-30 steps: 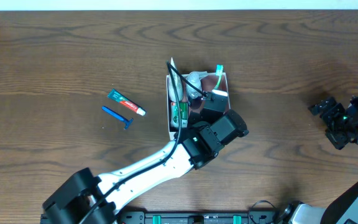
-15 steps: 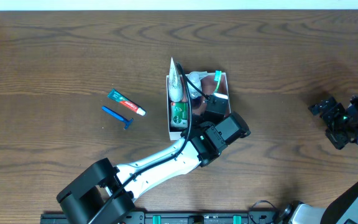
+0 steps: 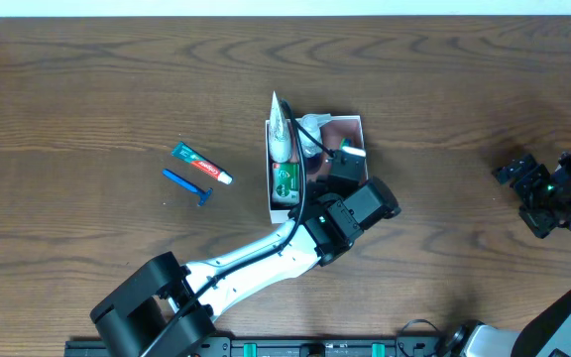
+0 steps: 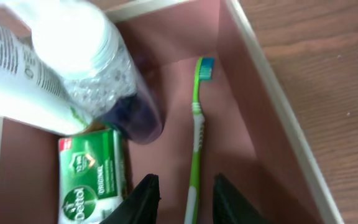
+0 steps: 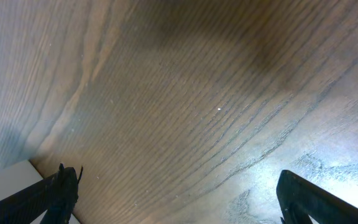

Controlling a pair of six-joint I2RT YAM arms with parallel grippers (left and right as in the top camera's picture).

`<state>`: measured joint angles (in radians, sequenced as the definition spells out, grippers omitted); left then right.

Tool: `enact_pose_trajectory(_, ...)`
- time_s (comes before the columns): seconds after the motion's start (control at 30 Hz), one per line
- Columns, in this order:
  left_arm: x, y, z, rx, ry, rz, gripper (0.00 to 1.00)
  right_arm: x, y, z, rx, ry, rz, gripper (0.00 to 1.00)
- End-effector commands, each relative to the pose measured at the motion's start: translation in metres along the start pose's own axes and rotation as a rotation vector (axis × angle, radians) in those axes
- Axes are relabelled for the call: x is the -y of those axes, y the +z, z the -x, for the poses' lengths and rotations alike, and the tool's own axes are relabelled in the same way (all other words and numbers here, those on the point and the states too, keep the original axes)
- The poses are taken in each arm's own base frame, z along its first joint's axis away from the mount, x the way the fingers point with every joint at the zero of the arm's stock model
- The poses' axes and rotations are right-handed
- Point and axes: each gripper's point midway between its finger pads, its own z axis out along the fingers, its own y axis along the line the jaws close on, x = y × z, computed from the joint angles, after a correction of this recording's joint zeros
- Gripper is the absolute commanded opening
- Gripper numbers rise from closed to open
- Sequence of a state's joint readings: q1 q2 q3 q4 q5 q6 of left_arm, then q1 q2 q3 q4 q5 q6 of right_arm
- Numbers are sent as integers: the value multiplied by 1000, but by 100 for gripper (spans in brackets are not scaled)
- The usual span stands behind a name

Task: Pack container
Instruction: 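Lower the toothbrush into the box's right side and open the left gripper, then withdraw the left gripper and move it to the Colgate toothpaste tube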

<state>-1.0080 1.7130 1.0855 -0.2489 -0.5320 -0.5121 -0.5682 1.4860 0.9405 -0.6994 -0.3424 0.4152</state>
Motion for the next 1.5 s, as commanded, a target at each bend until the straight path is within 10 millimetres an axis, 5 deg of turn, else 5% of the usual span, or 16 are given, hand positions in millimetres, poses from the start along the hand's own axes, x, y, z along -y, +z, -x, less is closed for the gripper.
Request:
enact_pose_trajectory(0.0, -1, -5, 14, 42, 59, 10, 30, 0, -2, 4, 8, -6, 6, 99)
enact_pose_trajectory(0.27, -22, -69, 54, 113, 39, -35, 31, 0, -2, 4, 8, -5, 6, 99)
enact_pose_trajectory(0.4, -70, -94, 57, 86, -80, 24, 38, 0, -2, 4, 8, -5, 6, 99)
enact_pose_trajectory(0.53, -131, -99, 48, 18, -237, 155, 40, 0, -2, 4, 8, -6, 6, 99)
enact_pose_trajectory(0.73, -211, -75, 30, -52, -482, 361, 48, 0, -2, 4, 8, -5, 6, 99)
enact_pose_trajectory(0.9, -243, -35, 22, -129, -638, 367, 48, 0, -2, 4, 8, -6, 6, 99)
enact_pose_trajectory(1.17, -255, 38, -17, -305, -742, 342, 48, 0, -2, 4, 8, -6, 6, 99)
enact_pose_trajectory(1.47, -245, 76, -67, -476, -739, 359, 49, 0, -2, 4, 8, -5, 6, 99)
